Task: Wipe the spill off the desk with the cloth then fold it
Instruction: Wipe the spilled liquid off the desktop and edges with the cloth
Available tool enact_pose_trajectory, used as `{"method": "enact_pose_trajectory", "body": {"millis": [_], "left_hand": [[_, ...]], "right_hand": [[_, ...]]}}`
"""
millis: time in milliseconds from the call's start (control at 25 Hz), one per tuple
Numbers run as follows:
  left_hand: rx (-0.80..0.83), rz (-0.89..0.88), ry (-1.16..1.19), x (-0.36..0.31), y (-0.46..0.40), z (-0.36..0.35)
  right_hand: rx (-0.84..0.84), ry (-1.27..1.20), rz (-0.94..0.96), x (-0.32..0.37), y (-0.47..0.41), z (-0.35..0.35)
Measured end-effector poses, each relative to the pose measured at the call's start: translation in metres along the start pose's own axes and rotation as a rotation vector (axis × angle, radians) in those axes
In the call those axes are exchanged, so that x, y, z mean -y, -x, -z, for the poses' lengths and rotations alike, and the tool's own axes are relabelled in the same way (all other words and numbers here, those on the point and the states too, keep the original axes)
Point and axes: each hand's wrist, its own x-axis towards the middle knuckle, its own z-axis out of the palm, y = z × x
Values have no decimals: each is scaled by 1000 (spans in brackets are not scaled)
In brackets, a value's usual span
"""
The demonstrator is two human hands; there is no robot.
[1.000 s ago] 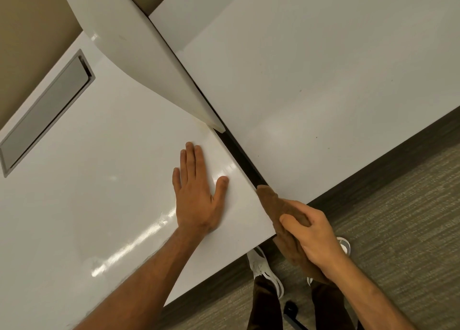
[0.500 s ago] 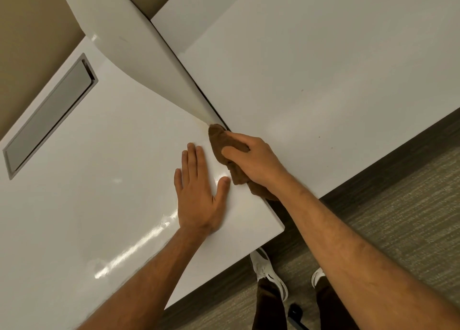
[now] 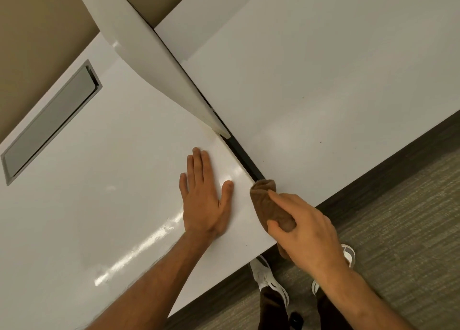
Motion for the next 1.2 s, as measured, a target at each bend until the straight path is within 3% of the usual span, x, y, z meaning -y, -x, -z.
{"method": "enact_pose_trajectory", "body": {"millis": [80,200,320,440,520,600,800,960,1200], "left_hand": [[-13,-12,2,-1,0,-2],[-18,-35,41,3,-1,-3],[-85,-74,353,5,4,-2],[-136,-47,667,20,16,10],[-96,-71,597,57,32,24],[-55,-147,369,116,51,43],[11,-19,27,264,85,86],[33,56,-1,303,92,79],[11,34,-27,308,88,71]], "right_hand": [[-44,185,22,6,6,-1],[-210,8,19,24,-2,0],[-378,-54,75,50,-17,-16],[-249,168,142,69,-17,-53],[-157,453,187,67,-12,-70],[-157,633,202,61,-9,-75],[-250,638,208,84,-34,-95],[-342,612,248,112,-91,-111],[-456,614,86,159,-169,-140]]}}
